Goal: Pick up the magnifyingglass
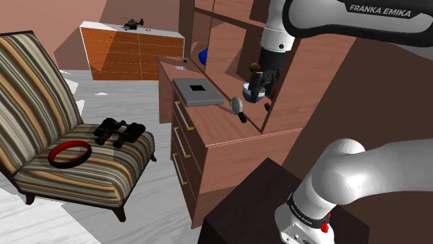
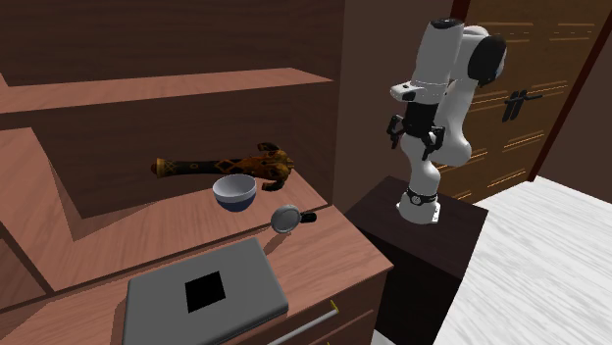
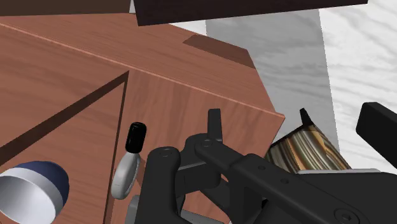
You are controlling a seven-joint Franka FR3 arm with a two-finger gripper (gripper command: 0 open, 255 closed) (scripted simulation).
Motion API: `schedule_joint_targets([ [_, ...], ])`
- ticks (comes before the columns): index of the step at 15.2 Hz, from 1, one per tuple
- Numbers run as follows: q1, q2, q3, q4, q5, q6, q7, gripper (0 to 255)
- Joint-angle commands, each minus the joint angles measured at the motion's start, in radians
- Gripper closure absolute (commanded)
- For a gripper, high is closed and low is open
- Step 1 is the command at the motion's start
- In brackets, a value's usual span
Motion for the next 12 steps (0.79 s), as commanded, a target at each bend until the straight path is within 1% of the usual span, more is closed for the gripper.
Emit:
schedule_joint_targets([
  [1, 0.000, 0.000, 0.000, 0.000, 0.000, 0.000, 0.000, 0],
  [7, -0.049, 0.145, -0.078, -0.018, -0.042, 0.156, -0.046, 0],
  [12, -0.084, 0.291, -0.141, 0.001, -0.063, 0.278, -0.085, 0],
])
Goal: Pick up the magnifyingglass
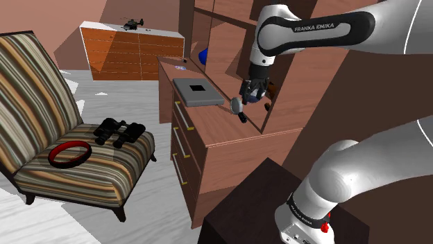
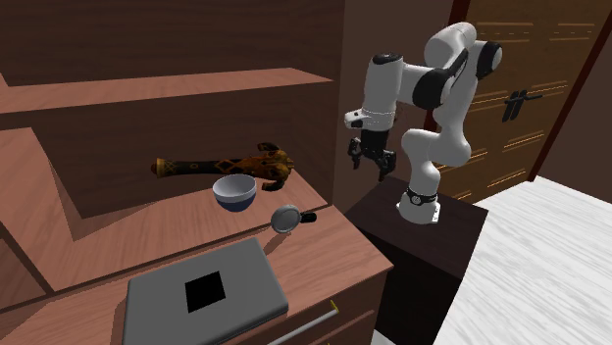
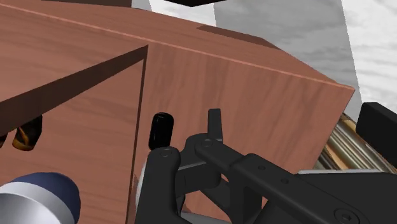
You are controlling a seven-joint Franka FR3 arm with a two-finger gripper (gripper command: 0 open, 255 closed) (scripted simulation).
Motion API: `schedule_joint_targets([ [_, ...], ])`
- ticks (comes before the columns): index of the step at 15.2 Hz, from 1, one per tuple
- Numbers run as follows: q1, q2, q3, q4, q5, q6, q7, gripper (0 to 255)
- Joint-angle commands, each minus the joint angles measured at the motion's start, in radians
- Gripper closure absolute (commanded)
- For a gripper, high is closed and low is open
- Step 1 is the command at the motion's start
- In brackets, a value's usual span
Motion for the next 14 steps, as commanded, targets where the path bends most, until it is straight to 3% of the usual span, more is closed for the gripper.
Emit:
schedule_joint_targets([
  [1, -0.011, 0.059, -0.021, 0.010, -0.003, 0.048, -0.011, 0],
  [8, -0.050, 0.295, -0.102, 0.095, 0.006, 0.189, -0.073, 0],
  [14, -0.084, 0.511, -0.158, 0.211, 0.054, 0.276, -0.141, 0],
])
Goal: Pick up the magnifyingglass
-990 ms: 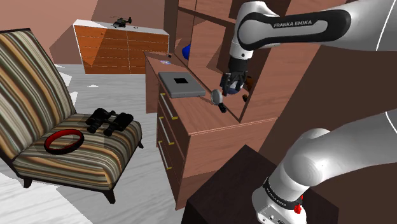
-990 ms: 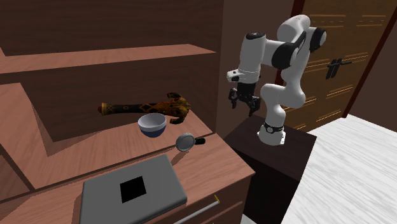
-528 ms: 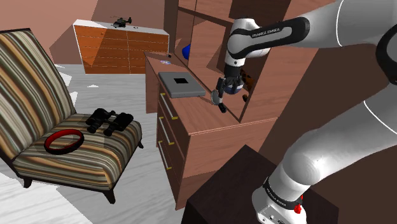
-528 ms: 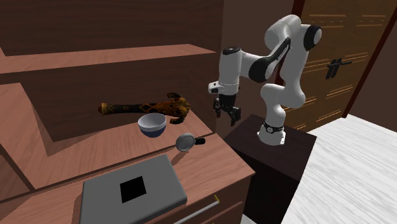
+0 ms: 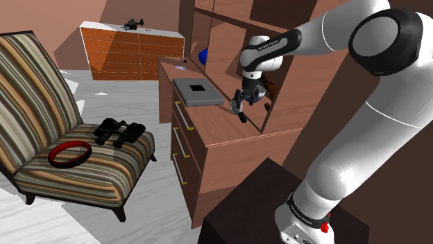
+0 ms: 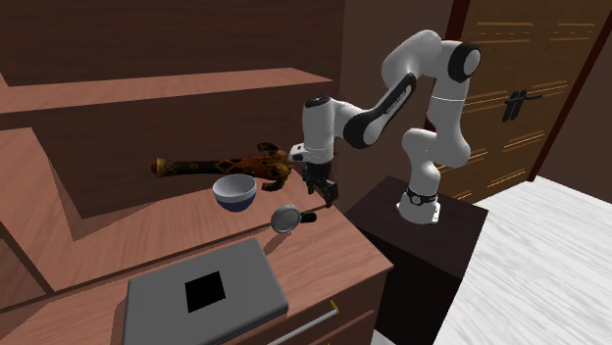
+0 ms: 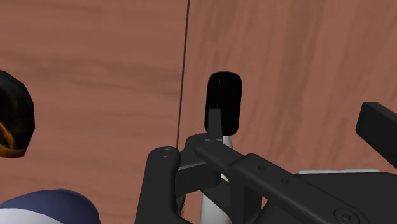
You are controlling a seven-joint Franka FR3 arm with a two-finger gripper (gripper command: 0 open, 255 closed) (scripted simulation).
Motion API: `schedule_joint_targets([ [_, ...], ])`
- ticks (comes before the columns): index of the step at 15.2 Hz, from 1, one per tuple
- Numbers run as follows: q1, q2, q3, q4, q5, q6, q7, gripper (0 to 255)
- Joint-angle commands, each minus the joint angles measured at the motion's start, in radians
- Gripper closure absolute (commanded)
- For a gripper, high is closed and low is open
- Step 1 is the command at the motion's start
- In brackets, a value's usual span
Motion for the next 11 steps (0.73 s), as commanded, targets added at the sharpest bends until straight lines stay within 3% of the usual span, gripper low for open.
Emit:
schedule_joint_targets([
  [1, -0.013, 0.072, -0.015, 0.041, 0.020, 0.025, -0.023, 0],
  [5, -0.041, 0.197, -0.033, 0.127, 0.063, 0.053, -0.064, 0],
  [11, -0.044, 0.243, -0.029, 0.099, 0.078, 0.126, -0.073, 0],
])
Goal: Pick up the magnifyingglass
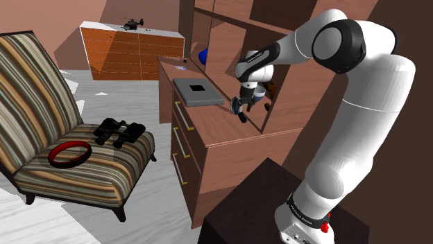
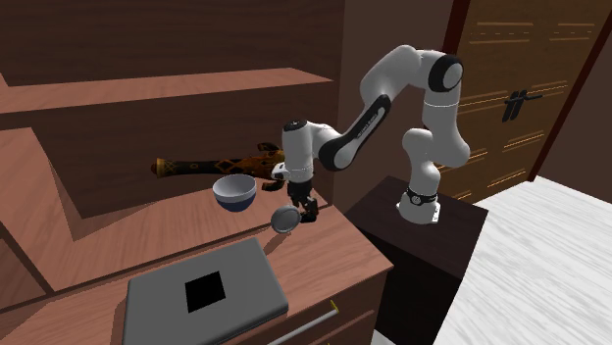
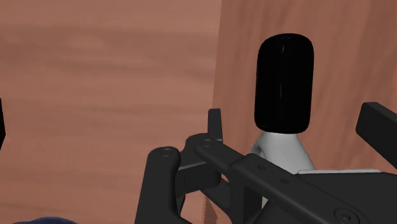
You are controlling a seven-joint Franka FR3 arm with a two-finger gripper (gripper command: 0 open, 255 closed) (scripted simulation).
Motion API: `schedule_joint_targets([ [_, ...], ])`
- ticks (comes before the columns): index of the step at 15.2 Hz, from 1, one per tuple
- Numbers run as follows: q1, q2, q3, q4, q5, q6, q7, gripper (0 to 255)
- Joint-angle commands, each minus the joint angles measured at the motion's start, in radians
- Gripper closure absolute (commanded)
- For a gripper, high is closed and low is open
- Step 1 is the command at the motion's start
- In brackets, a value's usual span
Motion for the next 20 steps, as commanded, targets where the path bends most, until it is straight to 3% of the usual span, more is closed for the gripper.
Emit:
schedule_joint_targets([
  [1, -0.001, 0.017, 0.002, -0.011, 0.006, 0.029, -0.002, 0],
  [3, -0.001, 0.017, 0.002, -0.011, 0.006, 0.029, -0.002, 0],
  [4, 0.000, 0.018, 0.002, -0.011, 0.006, 0.029, -0.002, 255],
  [13, -0.001, 0.017, 0.002, -0.011, 0.006, 0.029, -0.002, 255],
  [20, 0.004, -0.038, -0.002, 0.020, -0.012, -0.056, 0.008, 255],
])
